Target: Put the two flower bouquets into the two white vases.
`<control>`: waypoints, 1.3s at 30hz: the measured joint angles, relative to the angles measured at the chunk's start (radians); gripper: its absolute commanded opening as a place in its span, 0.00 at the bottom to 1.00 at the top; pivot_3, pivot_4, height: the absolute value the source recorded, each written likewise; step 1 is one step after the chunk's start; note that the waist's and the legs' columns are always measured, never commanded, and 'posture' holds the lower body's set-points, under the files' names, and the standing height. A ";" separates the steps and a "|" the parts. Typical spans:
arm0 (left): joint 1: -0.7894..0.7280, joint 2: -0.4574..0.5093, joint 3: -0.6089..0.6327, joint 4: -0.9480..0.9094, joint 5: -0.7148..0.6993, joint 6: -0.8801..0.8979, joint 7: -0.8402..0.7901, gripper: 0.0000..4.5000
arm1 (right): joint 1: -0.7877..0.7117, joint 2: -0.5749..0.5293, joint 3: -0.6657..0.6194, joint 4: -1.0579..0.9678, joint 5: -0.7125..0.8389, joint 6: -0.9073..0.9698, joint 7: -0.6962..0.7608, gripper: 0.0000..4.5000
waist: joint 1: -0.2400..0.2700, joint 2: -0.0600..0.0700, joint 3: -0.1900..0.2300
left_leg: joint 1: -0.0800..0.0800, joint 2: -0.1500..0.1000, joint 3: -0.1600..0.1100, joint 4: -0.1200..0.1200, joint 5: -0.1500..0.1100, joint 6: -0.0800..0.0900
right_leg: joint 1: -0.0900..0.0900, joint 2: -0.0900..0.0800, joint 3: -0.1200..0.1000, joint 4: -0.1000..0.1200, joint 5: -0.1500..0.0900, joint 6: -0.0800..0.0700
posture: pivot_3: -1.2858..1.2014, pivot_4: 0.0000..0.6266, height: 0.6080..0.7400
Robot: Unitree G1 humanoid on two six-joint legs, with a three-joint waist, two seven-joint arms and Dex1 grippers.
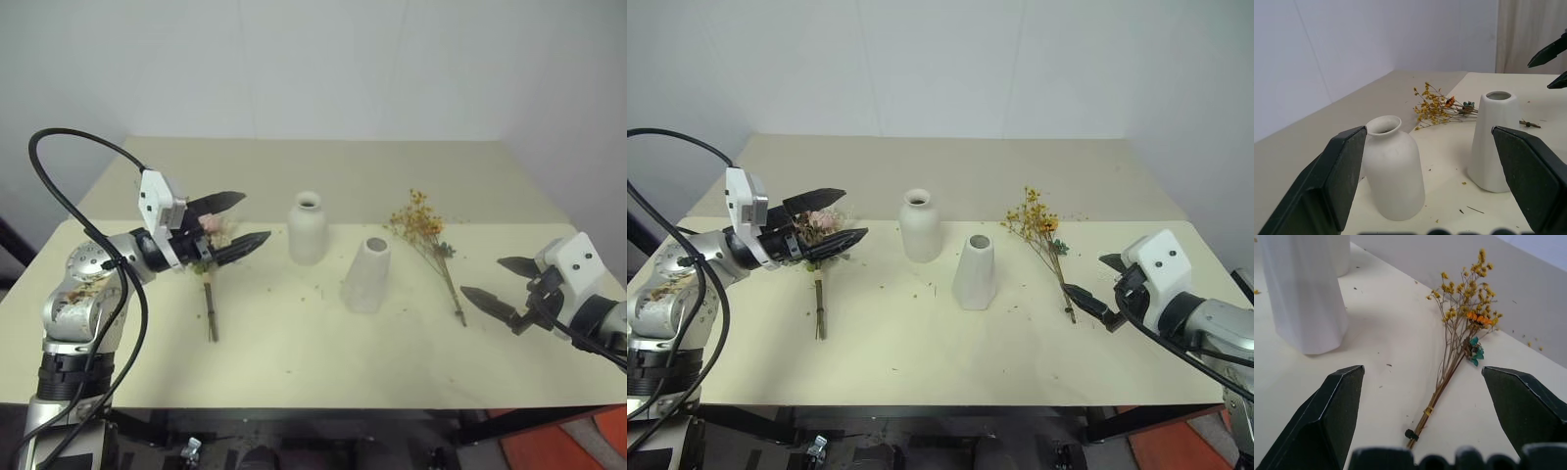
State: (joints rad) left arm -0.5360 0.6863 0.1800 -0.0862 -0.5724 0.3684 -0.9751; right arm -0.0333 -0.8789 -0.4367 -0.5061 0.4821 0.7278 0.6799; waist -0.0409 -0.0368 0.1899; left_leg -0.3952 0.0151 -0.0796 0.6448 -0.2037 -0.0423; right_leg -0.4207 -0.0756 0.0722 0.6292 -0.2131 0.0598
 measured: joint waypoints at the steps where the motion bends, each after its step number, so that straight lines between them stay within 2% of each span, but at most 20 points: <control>1: 0.000 0.000 0.000 0.000 -0.001 0.000 0.000 0.99 | 0.001 0.001 0.000 -0.005 0.004 0.003 -0.004 1.00 | 0.000 0.000 0.000 | 0.000 0.000 0.000 0.000 0.000 0.000 | 0.000 0.000 0.000 0.000 0.000 0.000 | 0.52 0.24 1.00; 9: 0.003 -0.001 0.000 -0.008 -0.002 0.010 0.016 0.99 | -0.018 0.000 0.001 -0.003 0.013 0.023 -0.004 1.00 | -0.002 0.000 0.000 | 0.000 0.000 0.000 0.000 0.000 0.000 | 0.000 0.000 0.000 0.000 0.000 0.000 | 0.52 0.24 1.00; 13: 0.013 -0.008 0.014 -0.054 -0.018 0.064 0.083 0.99 | -0.055 -0.003 0.014 0.007 0.015 0.023 -0.002 1.00 | -0.002 0.000 0.000 | 0.000 0.000 0.000 0.000 0.000 0.000 | 0.000 0.000 0.000 0.000 0.000 0.000 | 0.52 0.24 1.00; 14: 0.013 -0.017 0.021 -0.063 -0.017 0.086 0.124 0.99 | -0.068 -0.002 0.022 0.008 0.020 0.023 0.001 1.00 | -0.002 0.000 0.000 | 0.000 0.000 0.000 0.000 0.000 0.000 | 0.000 0.000 0.000 0.000 0.000 0.000 | 0.52 0.24 1.00; 17: -0.005 -0.085 0.032 -0.127 0.002 0.265 0.382 0.99 | -0.139 -0.002 0.042 0.004 0.057 0.022 0.015 1.00 | -0.001 0.000 0.000 | 0.001 0.000 -0.001 0.001 0.000 0.000 | 0.001 0.000 0.000 0.000 0.000 0.001 | 0.52 0.24 1.00; 20: -0.080 -0.163 0.015 -0.230 0.074 0.563 0.700 0.99 | -0.259 -0.003 0.091 -0.005 0.083 0.023 0.017 1.00 | -0.002 -0.001 0.000 | 0.000 0.000 -0.001 0.001 0.000 0.000 | 0.001 0.000 0.000 0.000 0.001 0.002 | 0.52 0.24 1.00; 21: -0.117 -0.167 -0.036 -0.290 0.140 0.702 0.818 0.99 | -0.332 -0.004 0.133 -0.004 0.089 0.036 0.010 1.00 | -0.004 -0.001 0.001 | 0.000 -0.001 -0.001 0.001 0.000 0.000 | 0.000 0.000 0.000 0.000 0.001 0.002 | 0.52 0.24 1.00; 24: -0.194 -0.204 -0.110 -0.374 0.211 0.942 0.949 0.99 | -0.471 -0.003 0.229 -0.002 0.085 0.049 -0.003 1.00 | -0.006 -0.001 0.001 | -0.001 -0.001 -0.001 0.000 0.000 0.000 | -0.001 0.000 0.000 0.000 0.001 0.002 | 0.52 0.24 1.00; 27: -0.291 -0.321 -0.076 -0.330 0.278 1.180 1.059 0.99 | -0.604 0.011 0.344 0.024 0.080 0.039 0.045 1.00 | -0.003 -0.001 0.001 | 0.000 -0.001 -0.002 0.001 0.000 0.000 | 0.000 0.000 -0.001 0.000 0.001 0.002 | 0.52 0.24 1.00; 31: -0.299 -0.455 0.030 -0.241 0.391 1.241 1.224 0.99 | -0.731 0.045 0.459 0.125 0.050 0.016 0.121 1.00 | -0.006 -0.001 0.001 | -0.001 -0.001 -0.002 0.000 0.000 0.000 | -0.001 0.000 -0.001 0.000 0.002 0.000 | 0.52 0.24 1.00; 35: -0.269 -0.559 0.131 -0.274 0.426 1.241 1.316 0.99 | -0.806 0.095 0.547 0.213 -0.003 -0.061 0.196 1.00 | -0.002 -0.001 0.001 | -0.003 -0.001 -0.002 0.000 0.000 0.000 | -0.002 0.000 -0.001 -0.001 0.006 -0.007 | 0.52 0.24 1.00; 39: -0.244 -0.571 0.180 -0.294 0.424 1.241 1.353 0.99 | -0.825 0.147 0.584 0.267 -0.043 -0.095 0.218 1.00 | 0.000 -0.001 0.001 | -0.003 -0.001 -0.002 0.000 0.000 -0.001 | -0.003 -0.001 -0.001 0.000 0.006 -0.007 | 0.52 0.24 1.00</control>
State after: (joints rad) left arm -0.7799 0.1149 0.3596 -0.3802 -0.1488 1.6094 0.3777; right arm -0.8584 -0.7316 0.1471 -0.2391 0.4387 0.6329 0.8975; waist -0.0411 -0.0378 0.1905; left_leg -0.3983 0.0136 -0.0816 0.6453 -0.2034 -0.0434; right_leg -0.4234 -0.0763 0.0709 0.6289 -0.2066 0.0531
